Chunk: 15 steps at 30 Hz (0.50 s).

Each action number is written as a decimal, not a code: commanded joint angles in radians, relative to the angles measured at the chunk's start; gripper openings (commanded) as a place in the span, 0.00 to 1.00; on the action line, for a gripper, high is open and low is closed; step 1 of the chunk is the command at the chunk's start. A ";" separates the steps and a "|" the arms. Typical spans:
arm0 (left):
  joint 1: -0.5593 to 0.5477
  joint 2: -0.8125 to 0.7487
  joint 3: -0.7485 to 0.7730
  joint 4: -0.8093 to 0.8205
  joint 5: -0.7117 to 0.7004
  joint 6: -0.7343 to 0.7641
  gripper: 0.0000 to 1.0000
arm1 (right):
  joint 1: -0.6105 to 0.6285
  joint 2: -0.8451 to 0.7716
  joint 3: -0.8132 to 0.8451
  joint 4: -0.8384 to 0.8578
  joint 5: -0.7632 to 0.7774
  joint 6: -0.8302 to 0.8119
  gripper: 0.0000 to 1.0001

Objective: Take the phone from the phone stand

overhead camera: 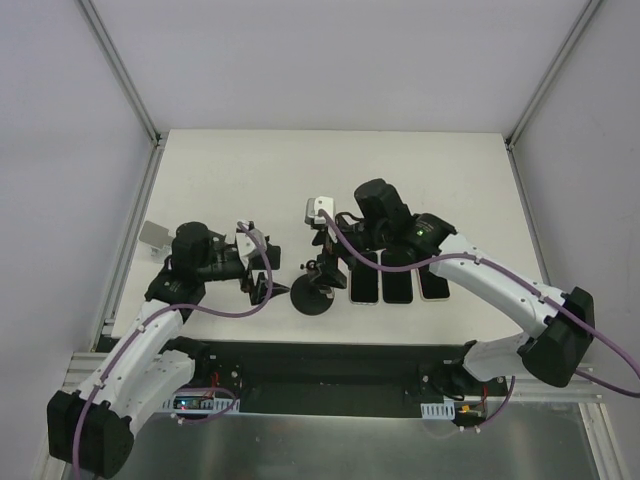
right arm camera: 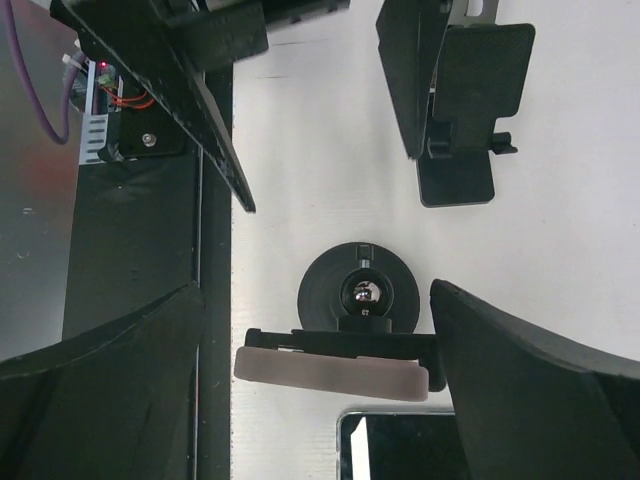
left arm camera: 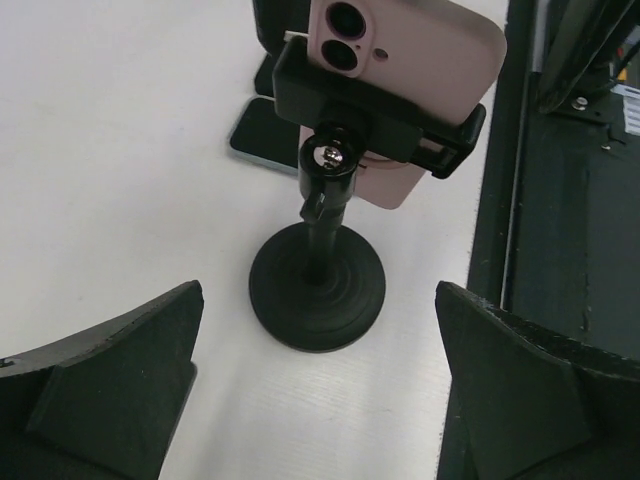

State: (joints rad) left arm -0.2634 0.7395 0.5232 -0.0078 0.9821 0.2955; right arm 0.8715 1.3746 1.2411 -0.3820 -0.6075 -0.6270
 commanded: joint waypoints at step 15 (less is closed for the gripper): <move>-0.188 0.424 0.215 0.123 0.084 0.129 0.93 | -0.242 -0.359 -0.238 0.275 0.511 0.452 0.96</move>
State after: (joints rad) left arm -0.4446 1.0824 0.6685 0.0521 0.9749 0.3805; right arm 0.7052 1.0981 1.0966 -0.2207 -0.2413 -0.3588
